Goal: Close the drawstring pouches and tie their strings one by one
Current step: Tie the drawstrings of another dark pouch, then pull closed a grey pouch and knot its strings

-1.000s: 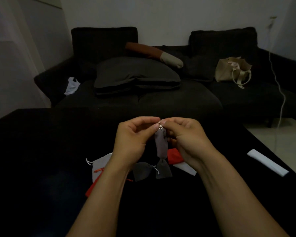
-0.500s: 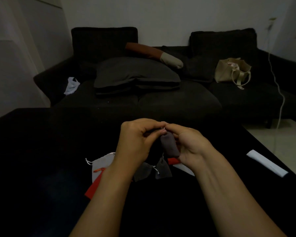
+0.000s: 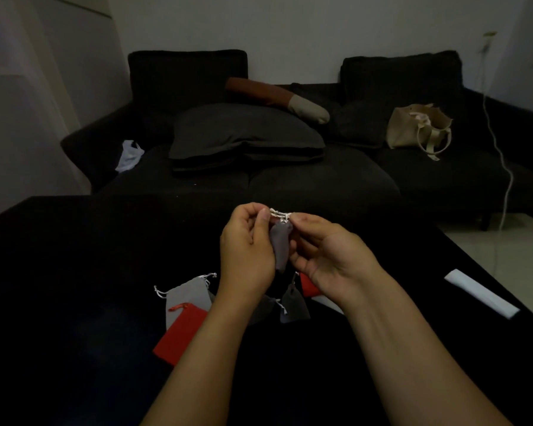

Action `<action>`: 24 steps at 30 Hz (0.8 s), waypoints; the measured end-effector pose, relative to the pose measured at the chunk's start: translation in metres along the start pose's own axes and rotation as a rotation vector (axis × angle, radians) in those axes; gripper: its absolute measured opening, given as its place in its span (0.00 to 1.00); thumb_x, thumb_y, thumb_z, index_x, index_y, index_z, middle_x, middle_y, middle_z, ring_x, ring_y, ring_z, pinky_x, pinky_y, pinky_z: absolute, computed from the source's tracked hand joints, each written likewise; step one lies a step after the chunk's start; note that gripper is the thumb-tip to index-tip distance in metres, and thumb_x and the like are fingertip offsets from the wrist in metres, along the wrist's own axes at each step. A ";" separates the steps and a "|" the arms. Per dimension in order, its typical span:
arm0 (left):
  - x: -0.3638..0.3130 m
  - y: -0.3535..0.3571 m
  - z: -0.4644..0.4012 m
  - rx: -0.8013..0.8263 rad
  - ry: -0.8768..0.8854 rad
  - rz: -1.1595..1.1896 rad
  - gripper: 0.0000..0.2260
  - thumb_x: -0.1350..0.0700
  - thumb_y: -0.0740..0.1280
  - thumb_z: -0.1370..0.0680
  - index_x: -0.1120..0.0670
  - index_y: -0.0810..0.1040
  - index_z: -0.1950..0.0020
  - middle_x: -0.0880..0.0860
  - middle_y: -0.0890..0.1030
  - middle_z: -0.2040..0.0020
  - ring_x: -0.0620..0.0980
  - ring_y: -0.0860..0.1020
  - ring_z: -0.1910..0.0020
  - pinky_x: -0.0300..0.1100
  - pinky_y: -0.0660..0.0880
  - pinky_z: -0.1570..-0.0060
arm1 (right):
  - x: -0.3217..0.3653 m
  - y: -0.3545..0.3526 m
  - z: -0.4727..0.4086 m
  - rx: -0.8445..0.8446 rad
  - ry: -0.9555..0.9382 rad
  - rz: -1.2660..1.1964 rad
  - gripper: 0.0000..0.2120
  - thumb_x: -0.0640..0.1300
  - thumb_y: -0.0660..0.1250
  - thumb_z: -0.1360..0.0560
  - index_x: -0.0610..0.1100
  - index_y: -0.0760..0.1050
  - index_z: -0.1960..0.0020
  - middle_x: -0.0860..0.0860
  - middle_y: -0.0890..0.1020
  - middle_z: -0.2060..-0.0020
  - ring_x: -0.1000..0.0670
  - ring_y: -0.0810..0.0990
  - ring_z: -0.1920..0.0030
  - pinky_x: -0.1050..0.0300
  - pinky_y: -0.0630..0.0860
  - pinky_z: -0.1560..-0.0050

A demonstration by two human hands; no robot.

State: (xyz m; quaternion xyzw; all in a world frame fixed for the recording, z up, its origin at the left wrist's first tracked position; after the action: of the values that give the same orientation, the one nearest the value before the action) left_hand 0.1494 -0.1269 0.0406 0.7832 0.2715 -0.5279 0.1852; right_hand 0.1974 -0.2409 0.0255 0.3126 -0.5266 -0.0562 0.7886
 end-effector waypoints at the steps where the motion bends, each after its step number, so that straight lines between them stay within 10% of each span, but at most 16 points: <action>1: 0.000 0.000 0.000 -0.005 -0.016 0.028 0.06 0.59 0.60 0.17 0.55 0.76 0.49 0.51 0.81 0.59 0.39 0.81 0.65 0.27 0.73 0.69 | 0.000 0.000 0.000 0.009 -0.019 0.011 0.05 0.35 0.67 0.24 0.38 0.81 0.51 0.43 0.84 0.55 0.50 0.81 0.55 0.58 0.76 0.52; 19: 0.026 0.006 0.002 -0.143 -0.278 0.249 0.12 0.54 0.58 0.16 0.60 0.77 0.43 0.59 0.83 0.55 0.48 0.83 0.62 0.38 0.78 0.65 | 0.006 0.006 0.004 -0.075 -0.326 0.163 0.07 0.36 0.63 0.20 0.37 0.79 0.52 0.44 0.83 0.64 0.50 0.83 0.67 0.59 0.79 0.68; 24: 0.029 -0.002 -0.005 -0.112 -0.289 0.182 0.08 0.57 0.59 0.16 0.57 0.77 0.46 0.54 0.83 0.58 0.48 0.83 0.59 0.42 0.81 0.57 | 0.006 0.006 -0.004 0.006 -0.323 0.368 0.06 0.40 0.62 0.19 0.41 0.77 0.50 0.41 0.85 0.53 0.45 0.85 0.54 0.49 0.82 0.54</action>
State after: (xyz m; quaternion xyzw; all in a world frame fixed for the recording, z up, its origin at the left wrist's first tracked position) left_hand 0.1603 -0.1159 0.0157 0.7089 0.1992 -0.6001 0.3126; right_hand 0.2020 -0.2368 0.0325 0.2006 -0.6941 0.0404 0.6902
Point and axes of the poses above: each hand's wrist, its own z-axis away from the middle knuckle, its own y-axis out of the palm, x = y × z, the point moved 6 cm from there along -z, towards the middle knuckle
